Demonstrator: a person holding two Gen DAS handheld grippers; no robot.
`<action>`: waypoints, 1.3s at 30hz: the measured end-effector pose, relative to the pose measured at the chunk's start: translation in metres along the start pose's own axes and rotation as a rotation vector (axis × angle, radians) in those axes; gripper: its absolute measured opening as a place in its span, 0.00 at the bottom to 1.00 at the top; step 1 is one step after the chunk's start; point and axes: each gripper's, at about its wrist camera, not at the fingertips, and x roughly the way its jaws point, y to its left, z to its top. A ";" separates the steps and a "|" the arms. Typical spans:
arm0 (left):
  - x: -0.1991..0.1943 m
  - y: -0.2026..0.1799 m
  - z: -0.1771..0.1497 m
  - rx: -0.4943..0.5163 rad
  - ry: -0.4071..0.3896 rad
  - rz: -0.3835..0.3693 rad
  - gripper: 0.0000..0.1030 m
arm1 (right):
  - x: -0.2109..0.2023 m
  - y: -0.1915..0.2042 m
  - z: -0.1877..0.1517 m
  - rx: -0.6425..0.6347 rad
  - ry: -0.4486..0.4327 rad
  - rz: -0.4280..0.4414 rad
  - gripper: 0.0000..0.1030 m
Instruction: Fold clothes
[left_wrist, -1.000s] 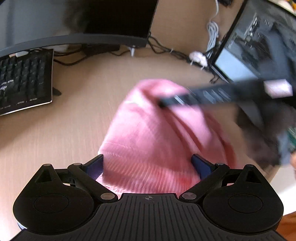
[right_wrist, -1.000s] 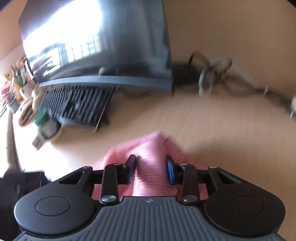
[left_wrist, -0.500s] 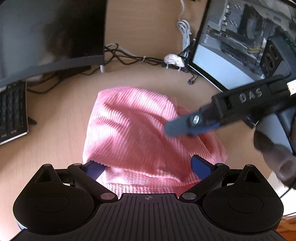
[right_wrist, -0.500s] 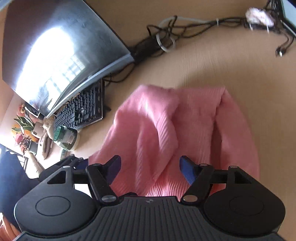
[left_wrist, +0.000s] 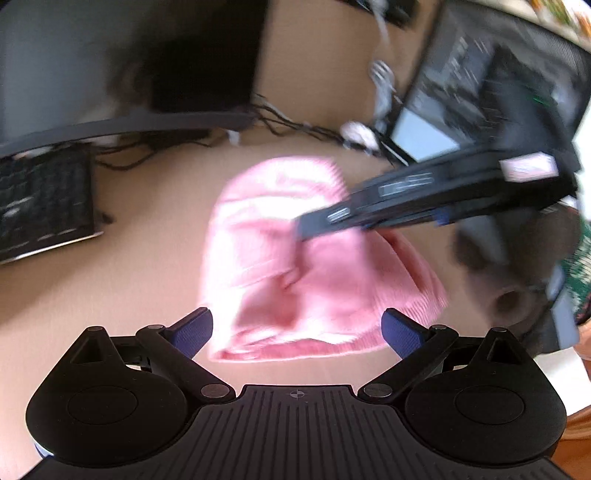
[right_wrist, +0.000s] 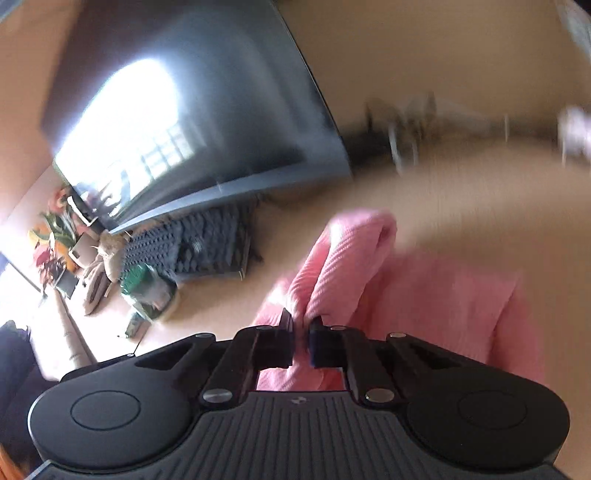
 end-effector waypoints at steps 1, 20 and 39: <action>-0.005 0.009 0.001 -0.026 -0.013 0.004 0.98 | -0.014 0.002 0.007 -0.033 -0.031 -0.008 0.06; 0.087 -0.024 0.057 0.062 0.105 -0.045 0.98 | -0.020 -0.106 -0.044 0.090 0.038 -0.242 0.29; 0.066 -0.012 0.033 0.009 0.126 0.026 0.98 | 0.041 -0.089 -0.025 -0.092 0.062 -0.145 0.52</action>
